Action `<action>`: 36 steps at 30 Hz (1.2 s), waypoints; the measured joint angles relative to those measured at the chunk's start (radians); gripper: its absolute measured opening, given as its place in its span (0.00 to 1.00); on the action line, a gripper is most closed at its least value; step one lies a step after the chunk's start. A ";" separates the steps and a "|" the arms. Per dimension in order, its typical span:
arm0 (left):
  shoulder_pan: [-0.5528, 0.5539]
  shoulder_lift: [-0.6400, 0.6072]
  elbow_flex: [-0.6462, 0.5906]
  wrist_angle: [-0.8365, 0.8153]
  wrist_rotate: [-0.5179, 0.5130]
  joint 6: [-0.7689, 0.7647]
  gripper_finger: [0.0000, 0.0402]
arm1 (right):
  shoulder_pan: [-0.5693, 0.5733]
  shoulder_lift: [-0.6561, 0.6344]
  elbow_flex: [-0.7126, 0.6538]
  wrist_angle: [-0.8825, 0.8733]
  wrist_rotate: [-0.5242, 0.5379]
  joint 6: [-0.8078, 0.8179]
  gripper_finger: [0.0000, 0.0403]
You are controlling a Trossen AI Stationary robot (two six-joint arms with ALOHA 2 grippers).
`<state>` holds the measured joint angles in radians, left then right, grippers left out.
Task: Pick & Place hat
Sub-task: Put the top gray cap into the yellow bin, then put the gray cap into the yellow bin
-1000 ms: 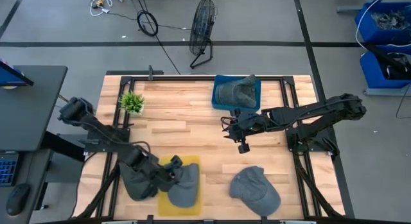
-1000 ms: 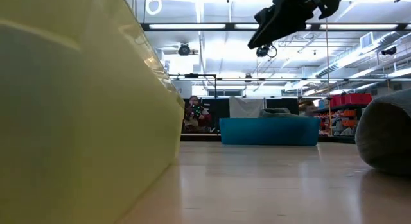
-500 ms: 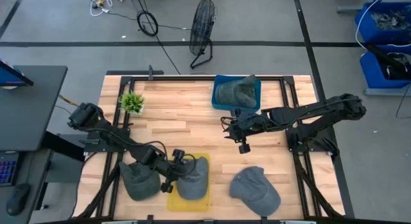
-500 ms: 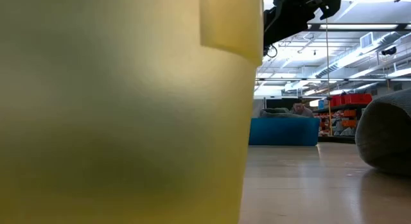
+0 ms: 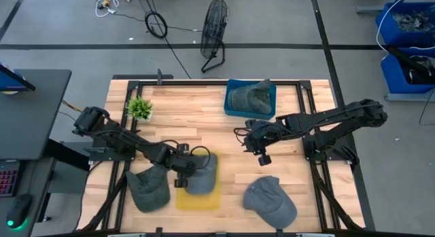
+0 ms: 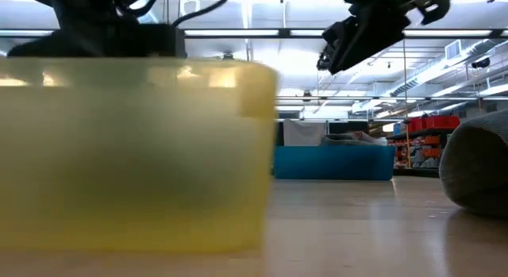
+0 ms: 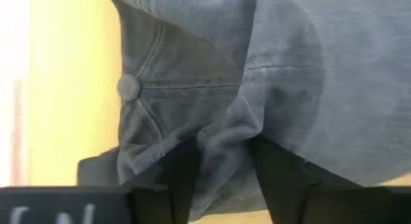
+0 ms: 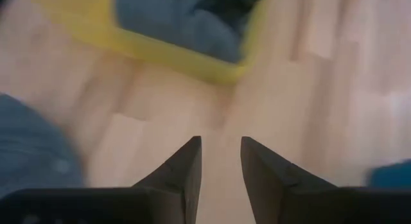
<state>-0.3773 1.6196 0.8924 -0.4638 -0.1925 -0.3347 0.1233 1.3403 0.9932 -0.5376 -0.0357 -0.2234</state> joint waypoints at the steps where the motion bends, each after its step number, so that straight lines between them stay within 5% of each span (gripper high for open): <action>1: 0.003 -0.001 0.000 -0.024 -0.009 -0.005 0.42 | 0.004 0.000 0.000 -0.002 -0.027 0.023 0.28; 8: -0.012 -0.011 0.026 -0.014 -0.010 0.078 0.49 | 0.102 0.000 0.000 -0.073 -0.209 0.243 0.28; 17: -0.018 -0.106 0.245 -0.167 -0.012 0.079 0.46 | 0.326 0.000 0.000 -0.103 -0.215 0.541 0.28; 22: -0.020 -0.133 0.331 -0.170 -0.021 0.078 0.46 | 0.443 0.026 0.000 -0.115 -0.102 0.662 0.28; 36: -0.026 -0.129 0.343 -0.155 -0.026 0.028 0.46 | 0.606 0.292 -0.001 -0.109 -0.140 0.741 0.28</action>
<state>-0.4038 1.4906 1.2352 -0.6186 -0.2180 -0.3066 0.7298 1.6324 0.9924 -0.6463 -0.1761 0.5179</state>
